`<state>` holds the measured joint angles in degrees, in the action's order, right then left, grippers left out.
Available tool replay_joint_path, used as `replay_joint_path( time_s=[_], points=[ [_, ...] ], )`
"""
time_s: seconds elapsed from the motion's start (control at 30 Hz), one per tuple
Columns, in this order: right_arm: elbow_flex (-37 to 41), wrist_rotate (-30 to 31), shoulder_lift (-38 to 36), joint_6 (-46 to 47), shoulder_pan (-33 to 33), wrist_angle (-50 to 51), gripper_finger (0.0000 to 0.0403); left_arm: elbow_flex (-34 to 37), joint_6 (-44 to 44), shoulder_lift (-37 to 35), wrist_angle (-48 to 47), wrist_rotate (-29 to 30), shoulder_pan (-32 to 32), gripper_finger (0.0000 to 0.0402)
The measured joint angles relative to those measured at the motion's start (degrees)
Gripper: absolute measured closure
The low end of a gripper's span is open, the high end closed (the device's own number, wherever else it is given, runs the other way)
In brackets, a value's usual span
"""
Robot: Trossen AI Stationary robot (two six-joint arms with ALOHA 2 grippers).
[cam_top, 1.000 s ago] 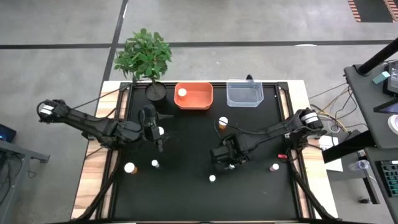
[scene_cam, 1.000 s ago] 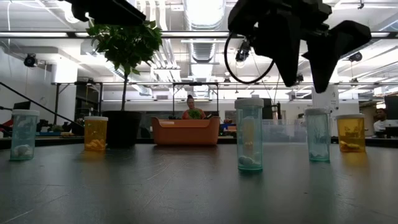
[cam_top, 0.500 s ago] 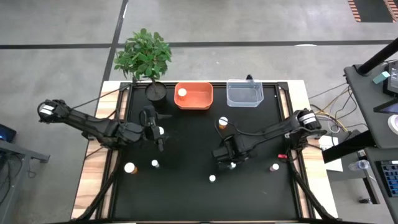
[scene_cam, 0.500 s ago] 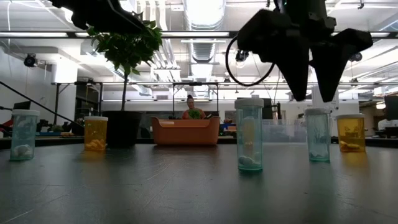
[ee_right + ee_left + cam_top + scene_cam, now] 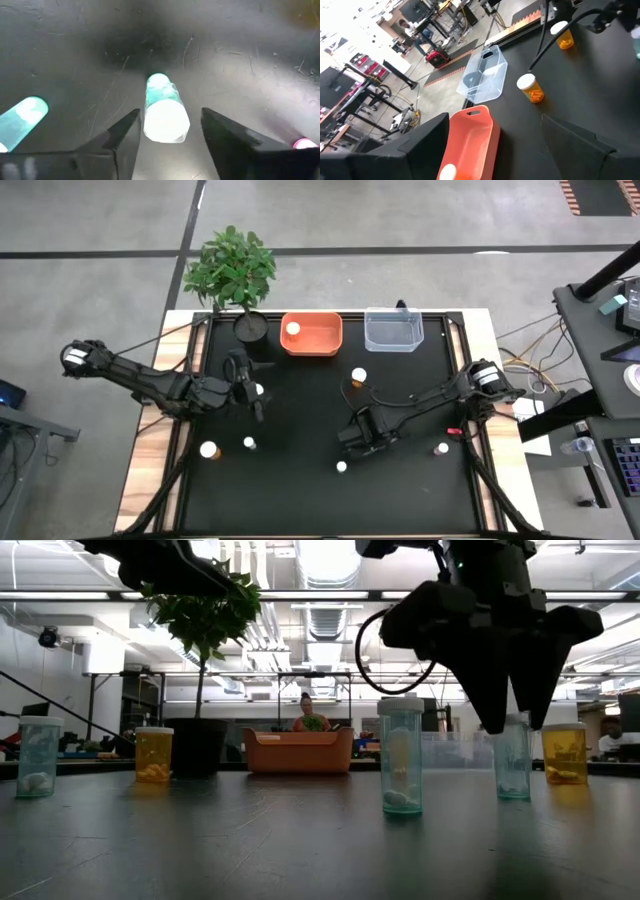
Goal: Pick and place medicine bottles into bin by pill shape (circle, oval)
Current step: Put the blue pill bottle into the transparent bin
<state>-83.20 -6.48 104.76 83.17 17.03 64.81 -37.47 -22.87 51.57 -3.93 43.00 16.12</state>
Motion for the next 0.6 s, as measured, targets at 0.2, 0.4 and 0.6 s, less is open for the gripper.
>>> replay_joint_path(
  time_s=[0.2,0.4,0.6],
  points=[
    [0.0,0.02,0.01,-0.3,0.12,-0.86,0.0273,0.02,0.0,0.0,-0.01,2.55,0.01,0.0104],
    [0.0,0.04,-0.04,-0.58,0.23,-0.92,0.0297,0.04,0.0,0.0,-0.02,3.01,-0.01,0.0104],
    [0.0,-0.83,-0.51,-1.74,0.21,-0.99,0.0282,0.04,-0.02,0.0,-0.02,3.17,-0.01,0.0104]
  ],
)
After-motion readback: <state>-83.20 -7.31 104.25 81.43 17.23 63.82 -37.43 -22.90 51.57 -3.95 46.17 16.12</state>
